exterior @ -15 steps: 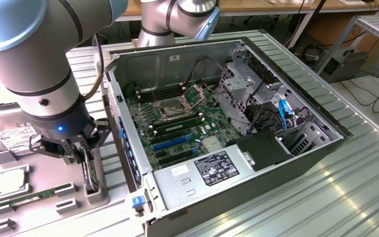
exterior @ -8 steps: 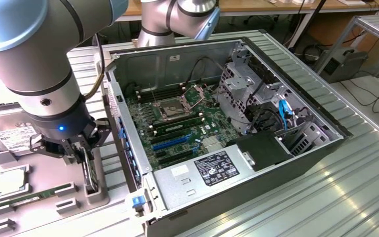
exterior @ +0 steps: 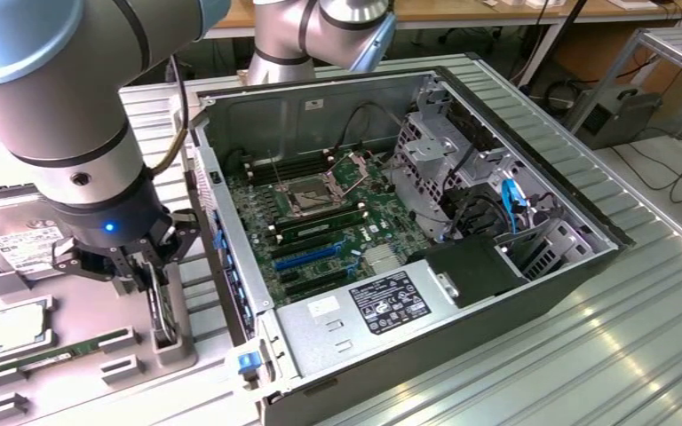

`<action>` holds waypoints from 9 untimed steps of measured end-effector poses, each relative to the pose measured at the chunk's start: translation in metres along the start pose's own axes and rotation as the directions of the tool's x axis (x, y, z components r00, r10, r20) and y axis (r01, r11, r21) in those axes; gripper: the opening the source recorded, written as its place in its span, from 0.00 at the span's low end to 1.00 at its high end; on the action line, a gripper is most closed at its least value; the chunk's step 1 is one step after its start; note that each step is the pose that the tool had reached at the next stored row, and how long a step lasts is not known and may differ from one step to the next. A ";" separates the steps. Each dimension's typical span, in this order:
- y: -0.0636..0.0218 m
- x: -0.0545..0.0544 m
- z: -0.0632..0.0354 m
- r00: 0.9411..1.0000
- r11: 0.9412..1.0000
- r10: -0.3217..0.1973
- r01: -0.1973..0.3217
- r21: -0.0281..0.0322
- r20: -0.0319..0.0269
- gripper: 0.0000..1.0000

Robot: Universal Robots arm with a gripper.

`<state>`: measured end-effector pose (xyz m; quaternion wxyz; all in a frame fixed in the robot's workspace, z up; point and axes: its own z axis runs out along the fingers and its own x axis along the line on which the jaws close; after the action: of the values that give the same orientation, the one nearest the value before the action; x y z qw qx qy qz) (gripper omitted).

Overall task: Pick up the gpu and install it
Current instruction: 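Pick up the gpu and move the gpu toward the slot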

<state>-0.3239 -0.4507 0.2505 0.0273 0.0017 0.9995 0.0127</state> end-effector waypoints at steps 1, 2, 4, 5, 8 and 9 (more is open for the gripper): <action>0.0001 0.000 -0.0024 1.000 1.000 0.000 0.000 0.000 0.000 0.26; 0.0001 0.000 -0.0042 1.000 1.000 0.000 0.000 0.000 0.000 0.26; 0.0002 -0.001 -0.0085 1.000 1.000 -0.001 0.001 0.000 0.000 0.26; 0.0003 -0.001 -0.0108 1.000 1.000 -0.001 0.001 0.000 0.000 0.26; 0.0004 -0.001 -0.0177 1.000 1.000 -0.001 0.001 0.000 0.000 0.26; 0.0005 -0.001 -0.0199 1.000 1.000 -0.001 0.001 0.000 0.000 0.26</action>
<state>-0.3236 -0.4508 0.2704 0.0272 0.0012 0.9995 0.0128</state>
